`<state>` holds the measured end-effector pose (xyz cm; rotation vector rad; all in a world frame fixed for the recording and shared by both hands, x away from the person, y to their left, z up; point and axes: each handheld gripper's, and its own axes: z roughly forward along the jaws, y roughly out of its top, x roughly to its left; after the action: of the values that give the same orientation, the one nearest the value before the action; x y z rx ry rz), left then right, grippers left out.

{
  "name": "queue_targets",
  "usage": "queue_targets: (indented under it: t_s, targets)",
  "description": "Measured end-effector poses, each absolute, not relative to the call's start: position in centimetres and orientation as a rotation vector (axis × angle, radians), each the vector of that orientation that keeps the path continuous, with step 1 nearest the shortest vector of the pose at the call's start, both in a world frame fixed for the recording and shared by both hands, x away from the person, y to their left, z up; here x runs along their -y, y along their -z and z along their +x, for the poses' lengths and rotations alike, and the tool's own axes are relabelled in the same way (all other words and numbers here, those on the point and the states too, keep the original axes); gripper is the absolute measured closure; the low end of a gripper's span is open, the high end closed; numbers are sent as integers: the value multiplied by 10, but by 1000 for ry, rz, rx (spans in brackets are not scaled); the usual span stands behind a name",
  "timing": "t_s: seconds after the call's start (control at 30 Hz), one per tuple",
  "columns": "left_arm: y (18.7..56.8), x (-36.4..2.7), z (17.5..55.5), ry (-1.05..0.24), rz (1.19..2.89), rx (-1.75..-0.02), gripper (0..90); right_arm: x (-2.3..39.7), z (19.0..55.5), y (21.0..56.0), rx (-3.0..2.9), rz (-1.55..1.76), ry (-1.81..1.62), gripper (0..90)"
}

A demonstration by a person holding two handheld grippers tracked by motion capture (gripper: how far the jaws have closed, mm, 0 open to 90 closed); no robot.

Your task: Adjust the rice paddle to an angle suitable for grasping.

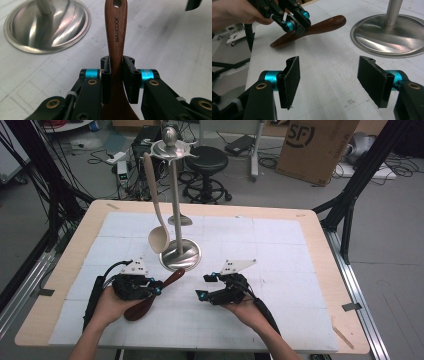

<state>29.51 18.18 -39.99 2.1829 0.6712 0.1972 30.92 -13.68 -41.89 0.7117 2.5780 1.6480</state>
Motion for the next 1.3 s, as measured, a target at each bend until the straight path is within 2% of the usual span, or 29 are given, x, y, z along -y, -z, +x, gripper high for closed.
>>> queue_targets:
  t_s: [0.57, 1.3]
  targets:
    - [394, -156, 288, -162, 2189, -569, 784, 106, 316, 421, -2604, 765, -1767, 479]
    - [388, -150, 286, -106, 2133, -507, 778, 109, 321, 420, -2601, 910, -1991, 654]
